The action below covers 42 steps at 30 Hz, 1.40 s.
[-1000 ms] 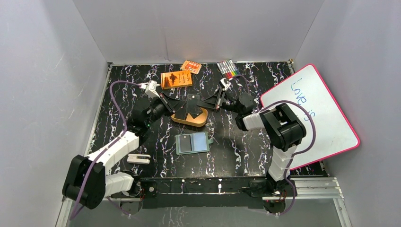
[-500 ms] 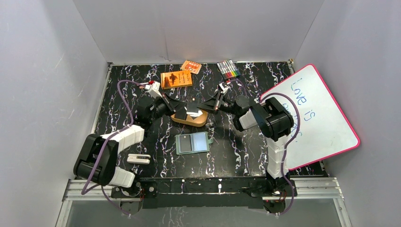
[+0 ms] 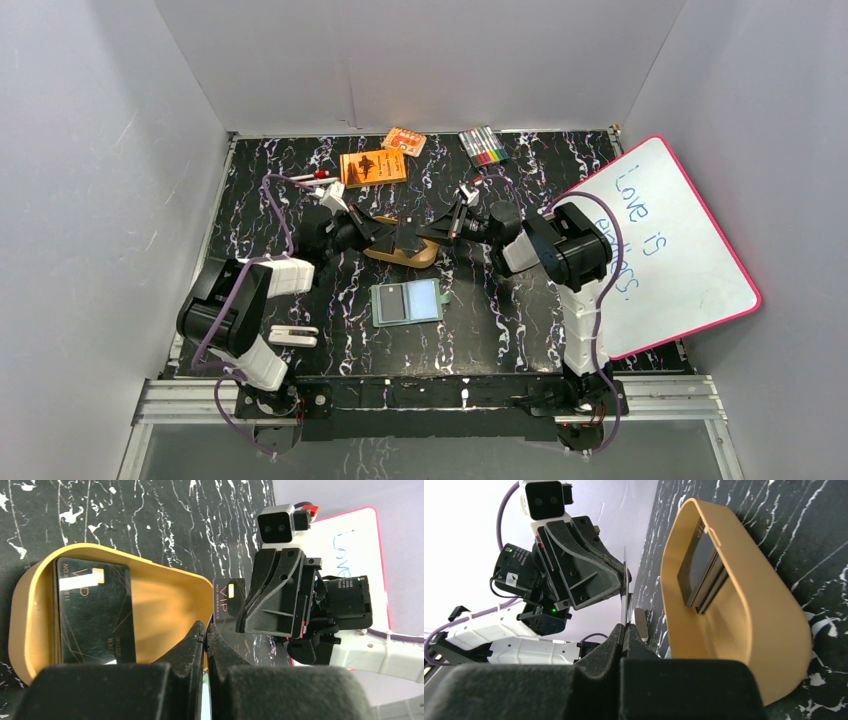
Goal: Put the credit cards into the card holder
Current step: Pick up the credit card from the storage box, then place the credit card in the storage box.
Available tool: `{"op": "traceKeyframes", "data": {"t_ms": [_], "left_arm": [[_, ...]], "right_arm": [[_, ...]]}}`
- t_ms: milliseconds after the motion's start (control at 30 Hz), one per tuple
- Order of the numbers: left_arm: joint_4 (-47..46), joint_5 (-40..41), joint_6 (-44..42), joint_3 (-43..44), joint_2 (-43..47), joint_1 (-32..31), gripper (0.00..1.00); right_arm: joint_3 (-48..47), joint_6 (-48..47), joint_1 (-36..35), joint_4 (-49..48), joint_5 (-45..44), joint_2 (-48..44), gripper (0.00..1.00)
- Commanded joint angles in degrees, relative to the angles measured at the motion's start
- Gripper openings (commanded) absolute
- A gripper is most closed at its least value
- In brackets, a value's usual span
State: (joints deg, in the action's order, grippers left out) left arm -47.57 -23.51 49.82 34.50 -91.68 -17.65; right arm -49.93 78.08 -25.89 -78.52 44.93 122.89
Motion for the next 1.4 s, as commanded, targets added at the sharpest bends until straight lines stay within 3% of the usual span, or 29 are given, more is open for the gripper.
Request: {"op": "traceKeyframes", "data": {"t_ms": [0,200,467,533,700,933,1033,1367], "left_arm": [[0.0,6.8,-3.8,1.6,-1.2,4.1,0.00],[0.5,6.5,-4.0,2.0,-2.5,5.3,0.00],[0.8,5.8,-3.7,2.5,-2.7,5.7,0.00],[0.9,5.4,-3.6,2.5,-1.7,5.8,0.00],[4.1,5.8,-4.5,3.7,2.6,5.9,0.00],[7.9,1.0,-4.1,6.5,1.2,5.9,0.00],[12.1,-1.9,-4.4,9.6,0.0,5.9,0.00],[32.2,-10.8,-12.8,24.4,-10.5,5.9,0.00]], "right_arm": [[-2.3,-3.3,1.8,-0.6,1.4,0.4,0.05],[-2.7,-5.7,1.9,4.0,1.1,0.3,0.14],[-3.1,-8.7,1.9,9.1,1.0,-1.1,0.17],[-3.0,-8.8,2.0,9.3,1.0,-1.6,0.15],[-2.3,-7.6,1.9,8.3,0.7,-4.1,0.00],[-0.9,-8.4,2.0,11.9,0.2,-11.5,0.00],[0.7,-11.4,2.0,17.3,-0.8,-17.6,0.00],[1.4,-30.6,2.0,50.3,-7.6,-38.2,0.00]]}}
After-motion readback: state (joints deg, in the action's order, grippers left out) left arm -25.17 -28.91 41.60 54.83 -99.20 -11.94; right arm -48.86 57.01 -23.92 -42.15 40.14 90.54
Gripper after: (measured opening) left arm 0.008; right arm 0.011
